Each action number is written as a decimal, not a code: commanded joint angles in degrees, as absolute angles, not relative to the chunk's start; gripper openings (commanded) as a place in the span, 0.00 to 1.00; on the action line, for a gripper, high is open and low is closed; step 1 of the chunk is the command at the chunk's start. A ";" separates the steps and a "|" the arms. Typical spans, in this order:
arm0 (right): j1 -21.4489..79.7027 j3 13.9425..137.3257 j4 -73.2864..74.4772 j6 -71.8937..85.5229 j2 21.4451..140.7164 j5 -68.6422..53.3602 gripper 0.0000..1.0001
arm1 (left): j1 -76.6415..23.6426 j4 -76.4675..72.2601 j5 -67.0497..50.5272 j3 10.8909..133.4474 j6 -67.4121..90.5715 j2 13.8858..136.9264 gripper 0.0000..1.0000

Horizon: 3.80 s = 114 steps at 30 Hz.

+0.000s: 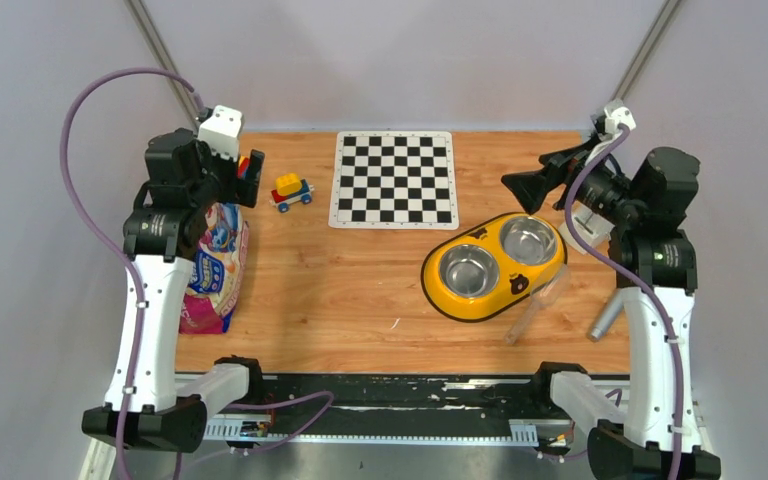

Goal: Serve the pet food
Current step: Pick up the pet food bag at the center of the board.

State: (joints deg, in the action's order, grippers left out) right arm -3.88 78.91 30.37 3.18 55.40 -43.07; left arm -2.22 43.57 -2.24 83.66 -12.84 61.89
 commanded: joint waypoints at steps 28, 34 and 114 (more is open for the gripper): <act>4.45 73.13 22.25 1.22 56.95 -45.66 0.99 | -1.78 53.75 37.31 85.63 -19.91 59.86 1.00; 4.94 72.86 22.16 0.88 56.65 -45.37 0.99 | 2.95 52.55 32.85 84.30 -19.47 61.27 1.00; 5.78 72.75 22.23 0.71 57.83 -44.10 0.99 | 19.78 57.35 -1.96 84.48 -18.28 63.73 0.00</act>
